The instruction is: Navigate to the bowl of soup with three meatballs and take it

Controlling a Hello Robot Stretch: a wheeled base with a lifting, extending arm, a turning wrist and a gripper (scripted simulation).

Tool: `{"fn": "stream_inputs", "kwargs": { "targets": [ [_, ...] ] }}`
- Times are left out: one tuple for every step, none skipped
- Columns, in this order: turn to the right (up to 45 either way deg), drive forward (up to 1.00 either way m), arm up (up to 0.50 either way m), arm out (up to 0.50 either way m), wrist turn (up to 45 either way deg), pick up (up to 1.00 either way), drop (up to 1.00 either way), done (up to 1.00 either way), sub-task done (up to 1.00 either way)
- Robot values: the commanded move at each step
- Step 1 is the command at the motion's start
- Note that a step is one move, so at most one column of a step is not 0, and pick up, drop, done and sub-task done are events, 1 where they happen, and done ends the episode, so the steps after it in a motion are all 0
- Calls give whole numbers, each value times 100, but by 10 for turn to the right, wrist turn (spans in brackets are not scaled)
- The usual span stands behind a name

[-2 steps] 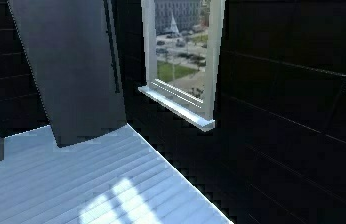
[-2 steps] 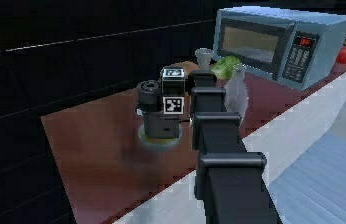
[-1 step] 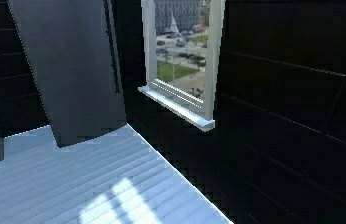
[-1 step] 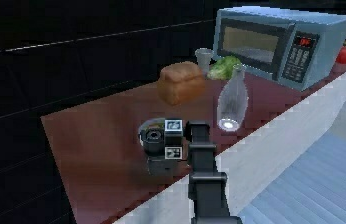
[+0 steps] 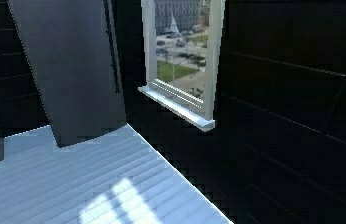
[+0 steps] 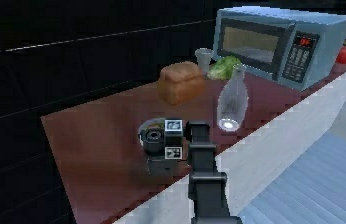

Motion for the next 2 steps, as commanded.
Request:
{"fn": "stream_inputs", "kwargs": {
  "targets": [
    [0,0,10,0,0,0,0,0,0],
    [0,0,0,0,0,0,0,100,0]
  ]
}}
